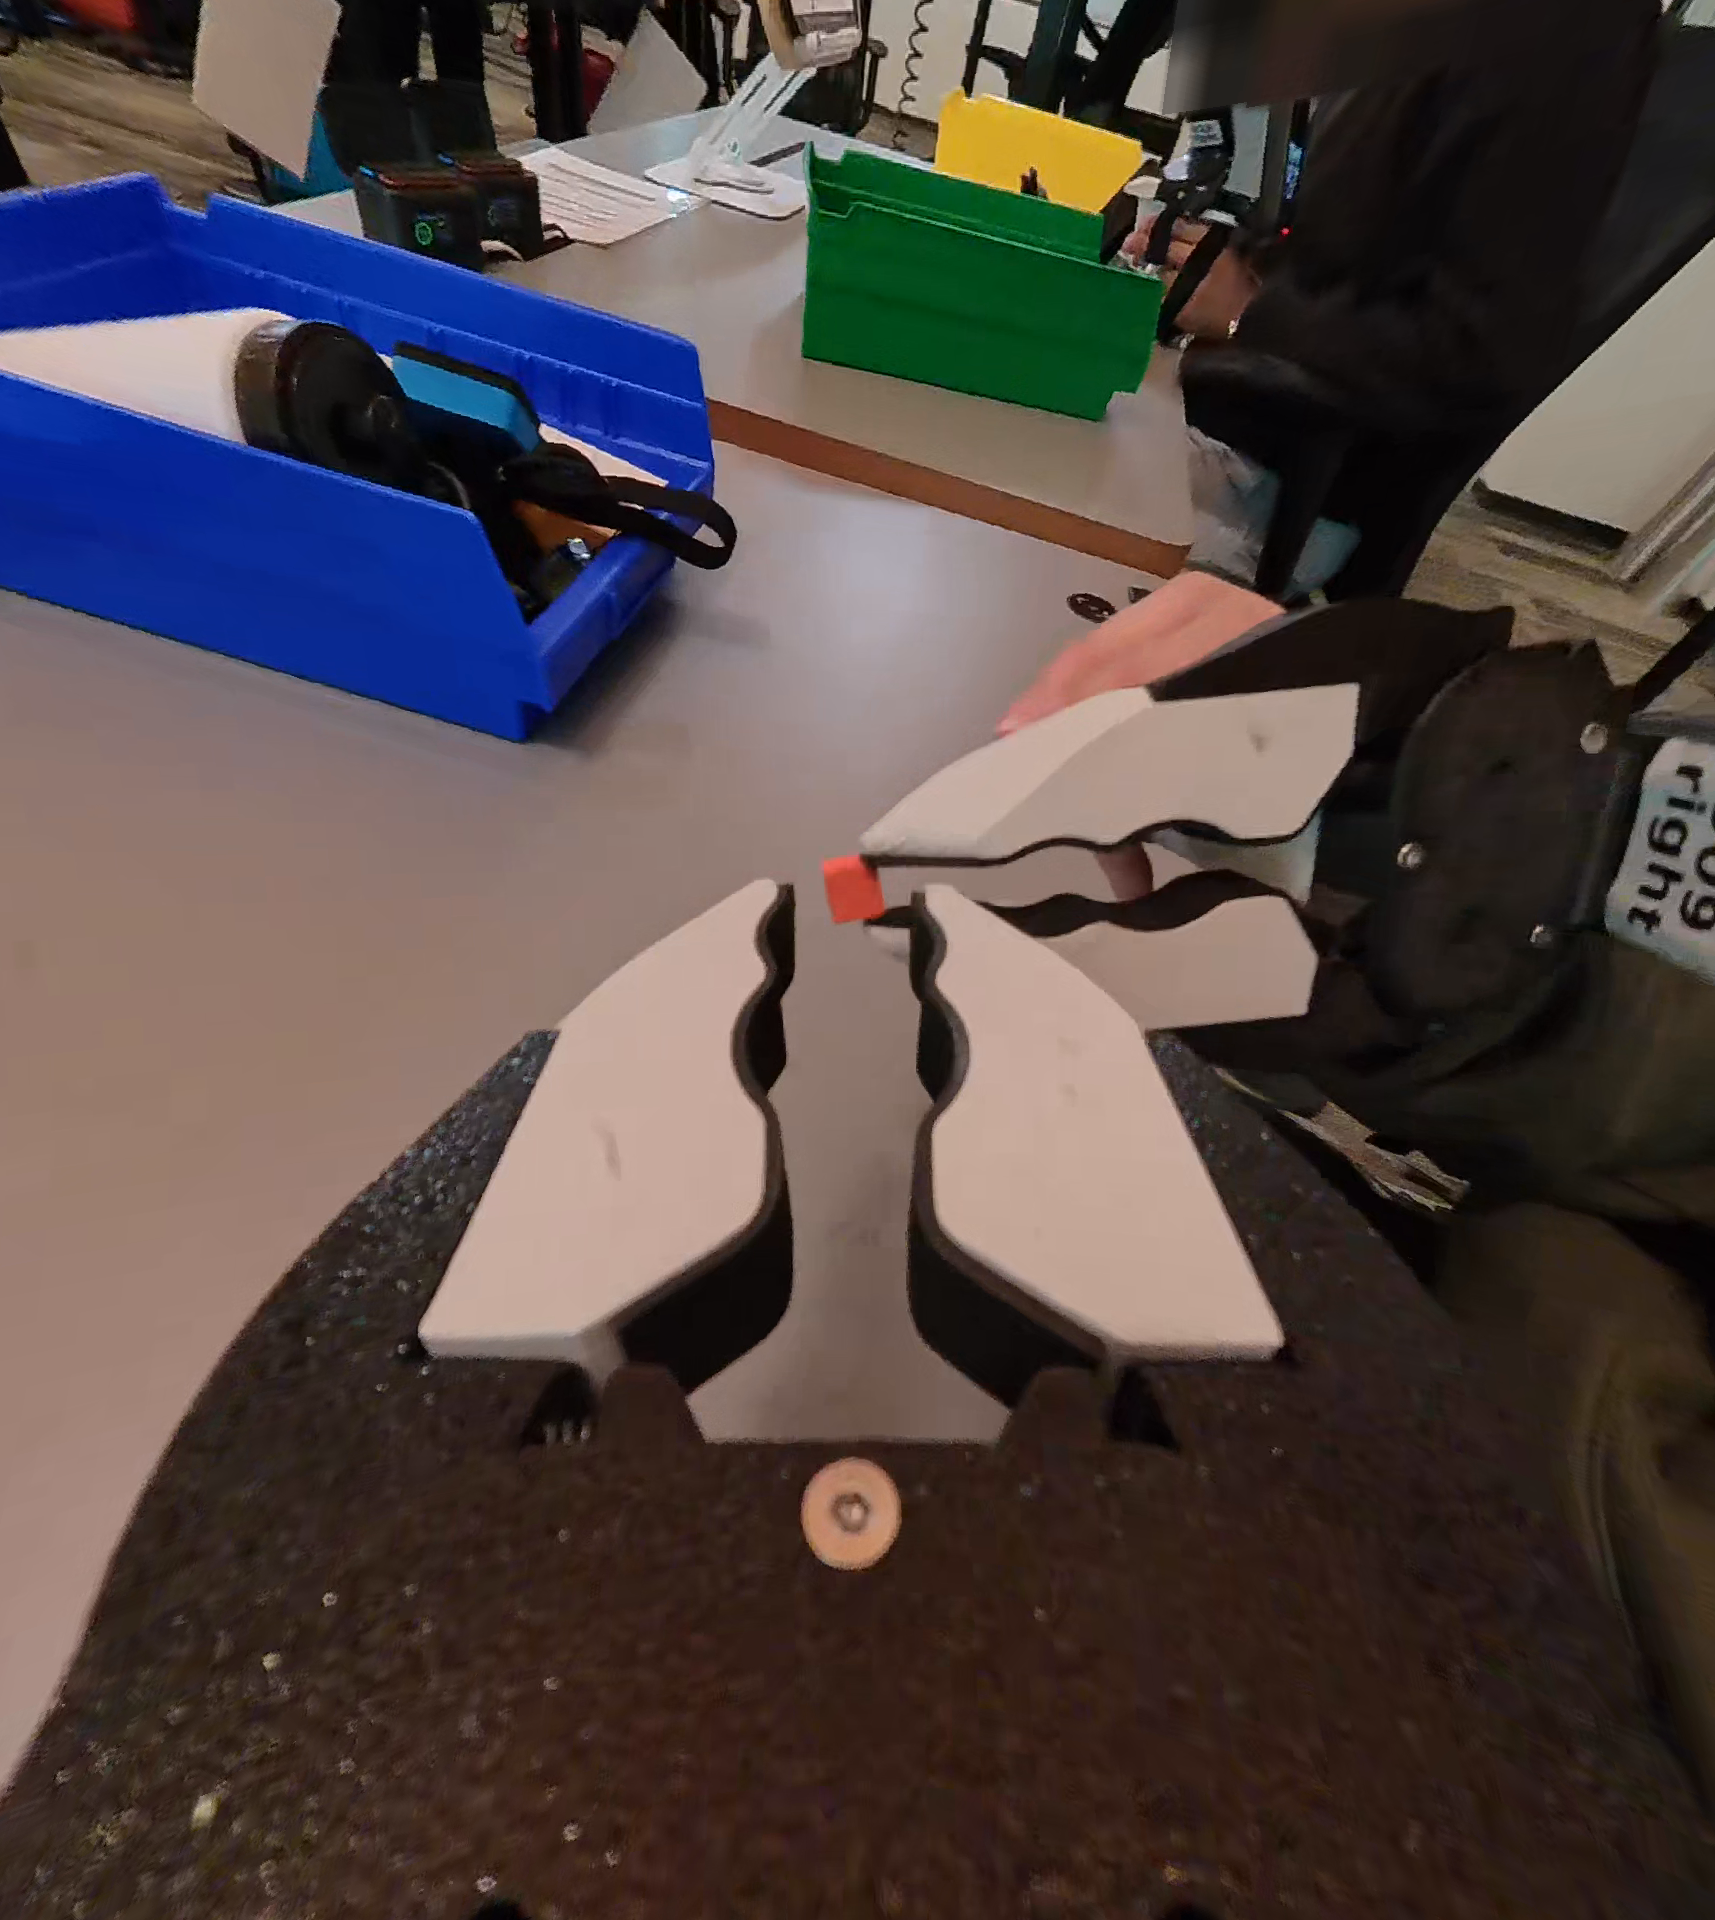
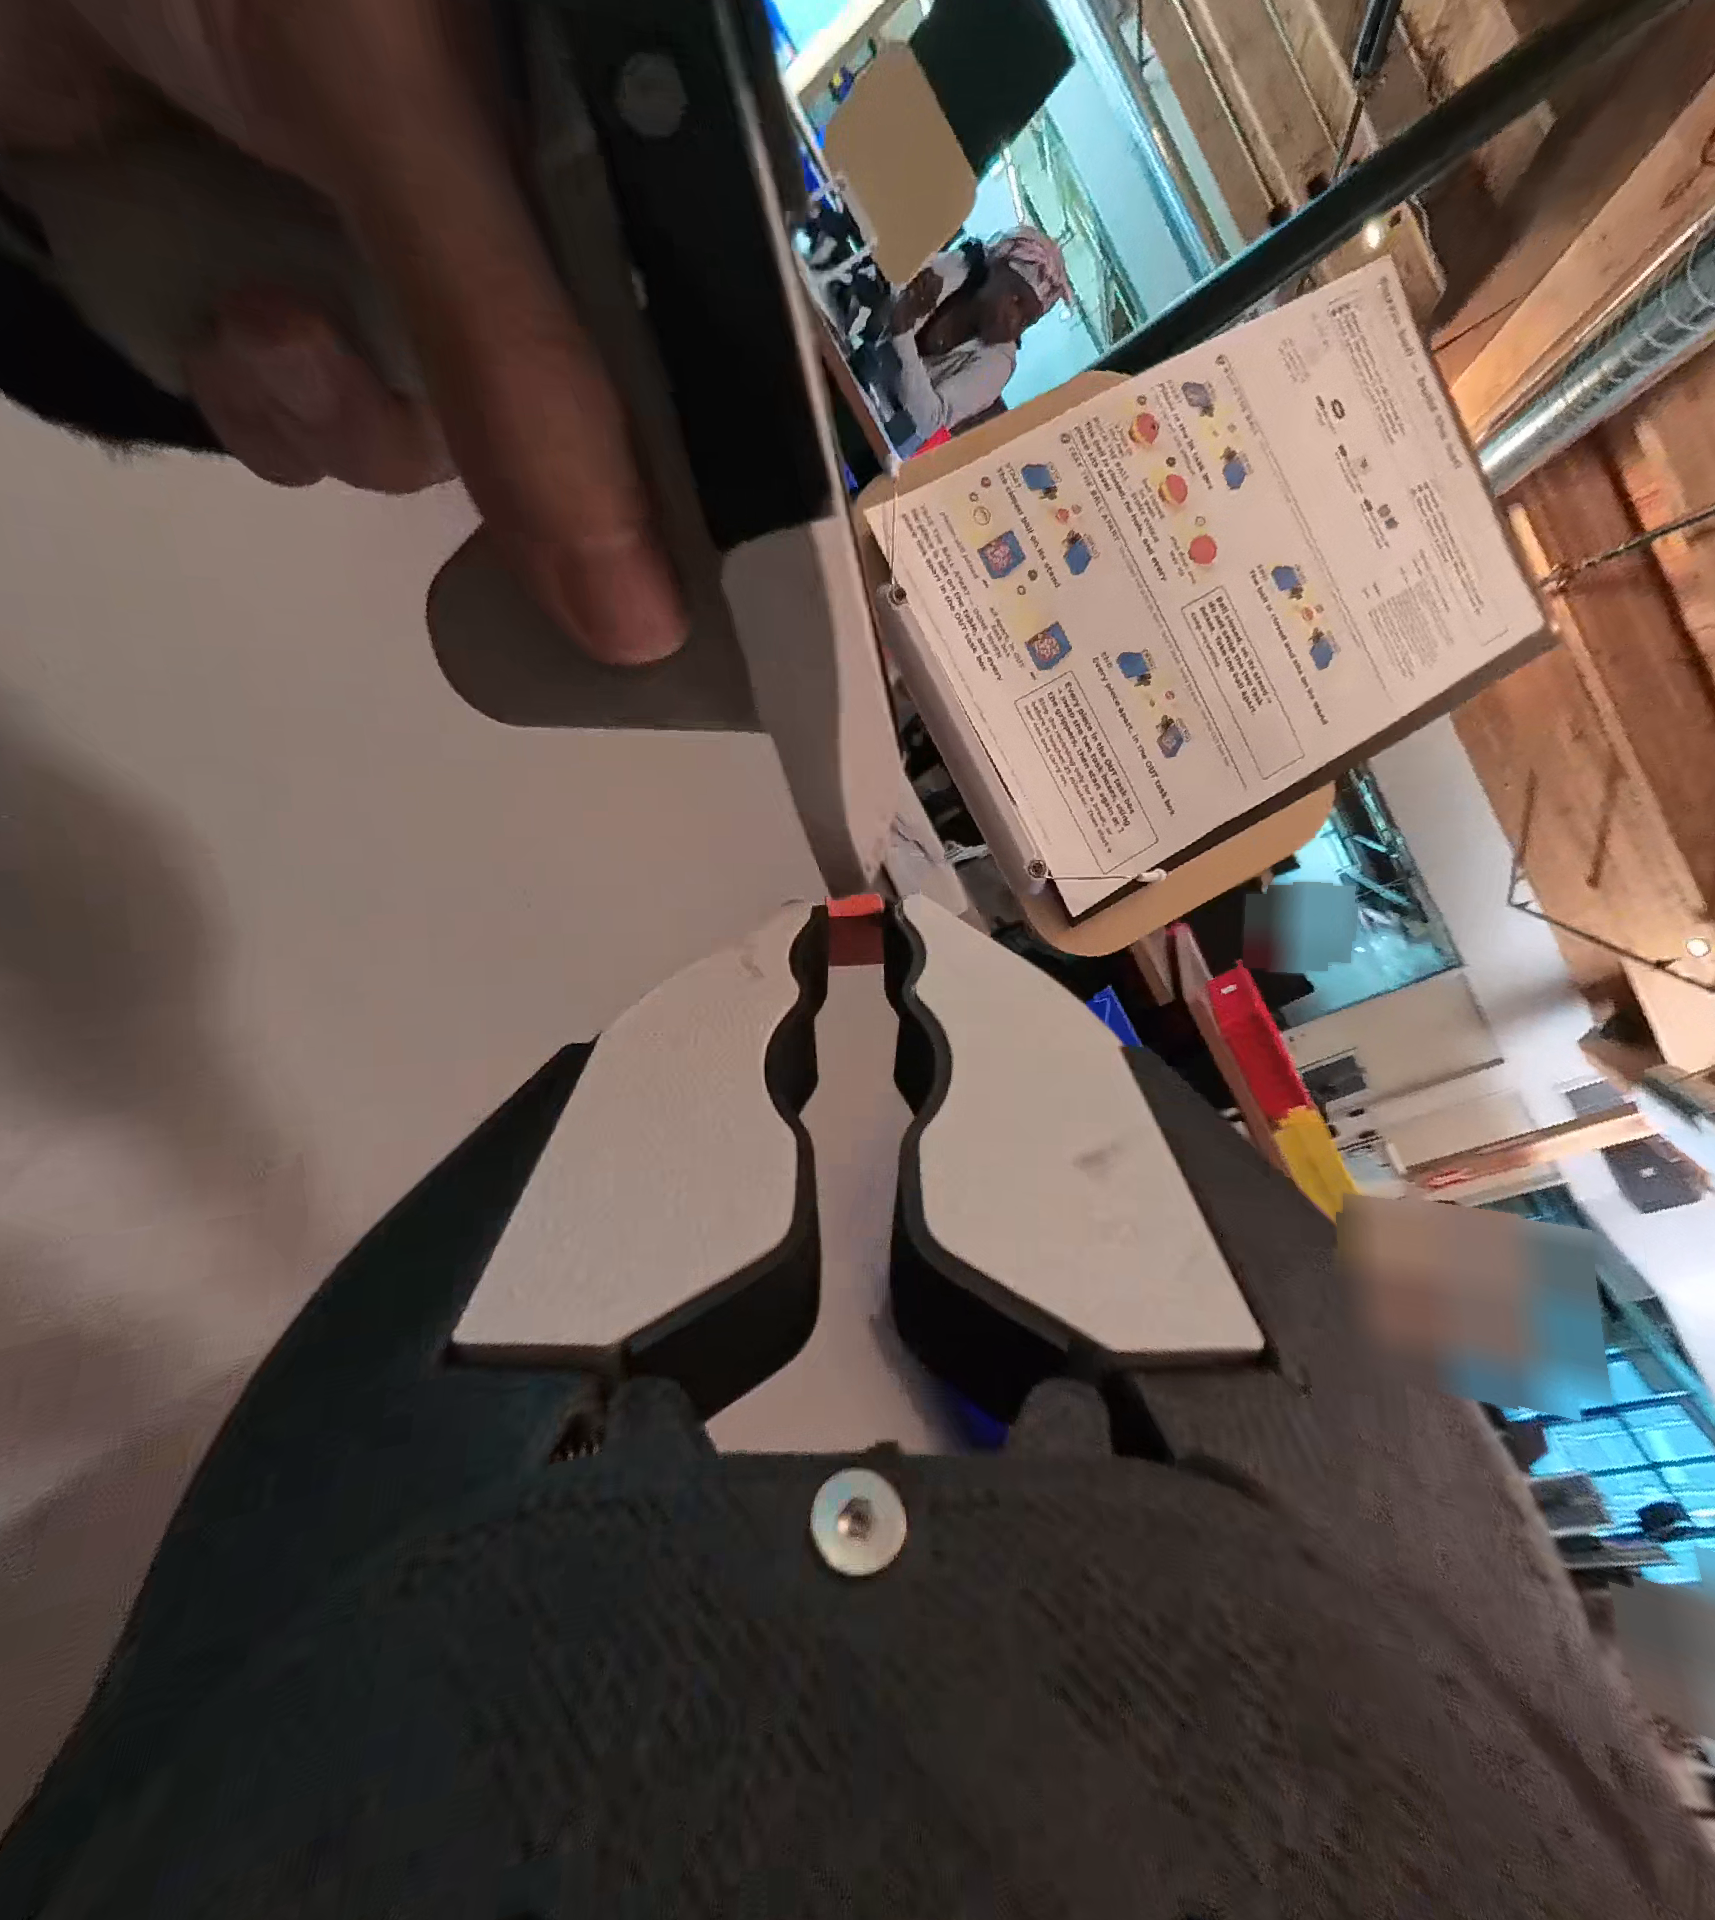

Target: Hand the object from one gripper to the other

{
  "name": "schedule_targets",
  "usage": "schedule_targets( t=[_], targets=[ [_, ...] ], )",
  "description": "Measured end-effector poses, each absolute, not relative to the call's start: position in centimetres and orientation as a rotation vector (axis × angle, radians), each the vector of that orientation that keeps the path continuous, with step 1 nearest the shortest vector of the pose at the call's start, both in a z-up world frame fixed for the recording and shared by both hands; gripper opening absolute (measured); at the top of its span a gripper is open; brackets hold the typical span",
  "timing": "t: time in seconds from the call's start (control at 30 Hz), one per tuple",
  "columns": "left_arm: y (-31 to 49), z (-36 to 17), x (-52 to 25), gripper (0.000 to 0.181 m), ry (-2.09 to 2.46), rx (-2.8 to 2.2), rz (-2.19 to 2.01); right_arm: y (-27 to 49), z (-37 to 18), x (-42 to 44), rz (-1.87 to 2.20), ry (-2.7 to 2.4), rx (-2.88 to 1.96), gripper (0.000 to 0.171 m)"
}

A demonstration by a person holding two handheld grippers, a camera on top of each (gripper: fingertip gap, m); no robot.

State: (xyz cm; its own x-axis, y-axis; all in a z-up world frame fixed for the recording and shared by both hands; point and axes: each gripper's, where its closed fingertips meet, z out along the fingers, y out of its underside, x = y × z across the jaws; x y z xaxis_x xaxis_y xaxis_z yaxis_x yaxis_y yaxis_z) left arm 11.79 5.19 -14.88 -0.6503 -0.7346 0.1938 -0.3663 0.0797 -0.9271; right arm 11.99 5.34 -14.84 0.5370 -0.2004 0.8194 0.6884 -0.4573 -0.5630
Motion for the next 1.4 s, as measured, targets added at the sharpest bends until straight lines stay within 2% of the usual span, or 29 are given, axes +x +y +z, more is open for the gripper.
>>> schedule_targets(
  t=[0.33, 0.4, 0.7, 0.93, 1.03, 1.13, 1.23, 1.33, 1.4],
  targets=[
    [4.5, -14.2, 11.0, 0.015, 2.068, -1.079, -1.789, 5.3, -13.5, 10.8, -1.154, -0.477, -1.62, 0.009],
    [4.3, -13.7, 10.4, 0.02, 2.085, -1.045, -1.898, 5.2, -12.9, 10.0, -1.125, -0.502, -1.553, 0.01],
    [4.5, -11.9, 8.0, 0.011, 2.105, -0.979, -2.432, 5.2, -11.3, 7.8, -0.961, -0.519, -1.429, 0.01],
    [4.5, -11.6, 7.2, 0.011, 2.109, -0.934, -2.639, 5.3, -11.0, 7.1, -0.85, -0.503, -1.403, 0.01],
    [4.7, -11.9, 7.4, 0.01, 2.099, -0.857, -2.59, 5.4, -11.4, 7.3, -0.764, -0.465, -1.427, 0.012],
    [5.2, -11.9, 7.9, 0.01, 2.015, -0.664, -2.402, 5.4, -11.2, 7.6, -0.534, -0.34, -1.447, 0.02],
    [5.7, -11.5, 7.9, 0.01, 1.944, -0.441, -2.181, 5.4, -10.9, 8.5, -0.086, -0.075, -1.459, 0.043],
    [5.9, -10.9, 7.5, 0.01, 1.874, -0.254, -2.043, 5.2, -10.6, 8.5, 0.459, 0.165, -1.373, 0.049],
    [5.9, -10.8, 7.3, 0.01, 1.844, -0.188, -1.99, 5.3, -10.9, 8.6, 0.72, 0.299, -1.31, 0.043]
  ],
)
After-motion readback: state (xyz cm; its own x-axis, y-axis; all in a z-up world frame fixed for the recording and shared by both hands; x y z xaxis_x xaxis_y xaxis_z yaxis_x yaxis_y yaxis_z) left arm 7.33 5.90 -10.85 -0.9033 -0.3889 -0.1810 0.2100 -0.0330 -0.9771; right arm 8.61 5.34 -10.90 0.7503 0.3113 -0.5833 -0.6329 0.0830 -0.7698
